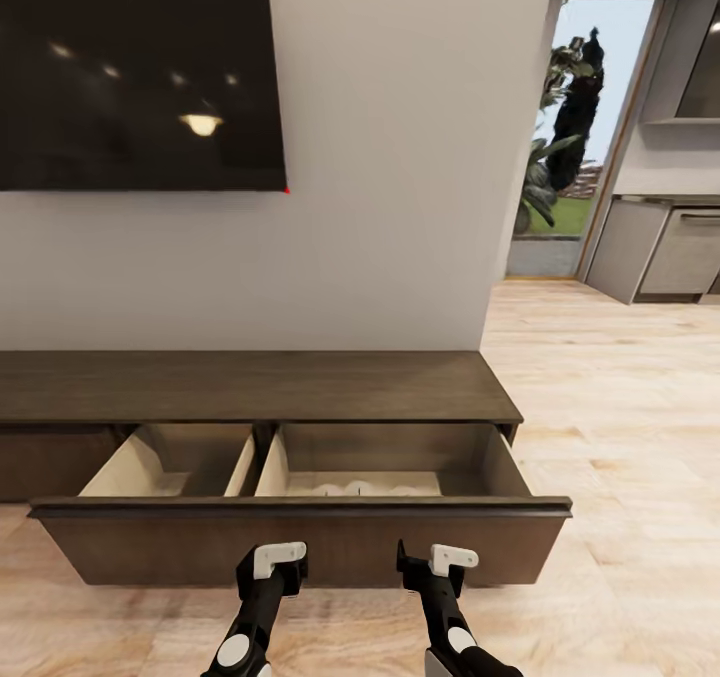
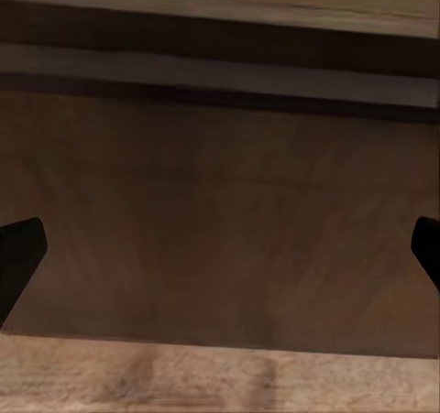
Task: Place each of the two pumpkins and all three candles from the living room inside a cabinet in the living room (use any cabinet), then make sure every cabinet is closed, and position the cauldron so it is next to a table in the living room.
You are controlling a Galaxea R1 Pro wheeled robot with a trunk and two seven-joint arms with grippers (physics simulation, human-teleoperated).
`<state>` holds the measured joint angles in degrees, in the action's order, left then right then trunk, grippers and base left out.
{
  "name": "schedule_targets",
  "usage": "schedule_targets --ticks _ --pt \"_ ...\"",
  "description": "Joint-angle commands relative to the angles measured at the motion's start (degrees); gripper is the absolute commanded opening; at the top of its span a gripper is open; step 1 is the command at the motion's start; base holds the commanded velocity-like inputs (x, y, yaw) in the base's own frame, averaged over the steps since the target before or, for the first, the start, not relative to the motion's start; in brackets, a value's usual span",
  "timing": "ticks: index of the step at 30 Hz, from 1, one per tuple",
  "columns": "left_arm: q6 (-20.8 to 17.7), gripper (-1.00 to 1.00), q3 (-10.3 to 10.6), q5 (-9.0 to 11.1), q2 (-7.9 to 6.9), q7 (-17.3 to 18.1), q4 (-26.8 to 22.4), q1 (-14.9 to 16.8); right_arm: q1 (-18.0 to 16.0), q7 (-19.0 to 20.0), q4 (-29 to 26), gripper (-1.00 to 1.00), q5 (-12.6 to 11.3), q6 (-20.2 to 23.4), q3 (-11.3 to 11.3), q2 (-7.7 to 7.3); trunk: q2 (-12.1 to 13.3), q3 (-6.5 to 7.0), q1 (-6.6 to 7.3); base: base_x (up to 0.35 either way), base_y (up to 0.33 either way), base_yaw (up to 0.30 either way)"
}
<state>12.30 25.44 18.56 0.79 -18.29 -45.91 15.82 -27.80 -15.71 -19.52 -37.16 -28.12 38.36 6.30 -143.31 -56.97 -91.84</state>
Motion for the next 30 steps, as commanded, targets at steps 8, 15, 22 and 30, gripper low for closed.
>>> schedule_targets --ticks 8,15,22,30 --pt "0.4 1.0 0.3 0.6 -0.06 -0.3 0.0 0.0 -0.1 -0.4 0.0 1.0 -0.3 -0.2 0.5 -0.02 0.0 -0.05 -0.01 0.104 0.0 0.0" --pt "0.4 1.0 0.3 0.6 -0.09 -0.3 0.0 0.1 -0.1 -0.4 0.0 1.0 -0.3 -0.2 0.5 -0.05 0.0 -0.05 -0.01 0.064 0.0 0.0" --pt "0.4 1.0 0.3 0.5 -0.09 -0.3 0.0 0.0 -0.1 -0.4 0.0 1.0 -0.3 -0.2 0.5 -0.04 0.0 -0.05 -0.01 0.065 0.0 0.0" --pt "0.4 1.0 0.3 0.5 -0.09 -0.3 0.0 0.0 -0.1 -0.4 0.0 1.0 -0.3 -0.2 0.5 -0.06 0.0 -0.05 -0.01 0.009 0.0 0.0"
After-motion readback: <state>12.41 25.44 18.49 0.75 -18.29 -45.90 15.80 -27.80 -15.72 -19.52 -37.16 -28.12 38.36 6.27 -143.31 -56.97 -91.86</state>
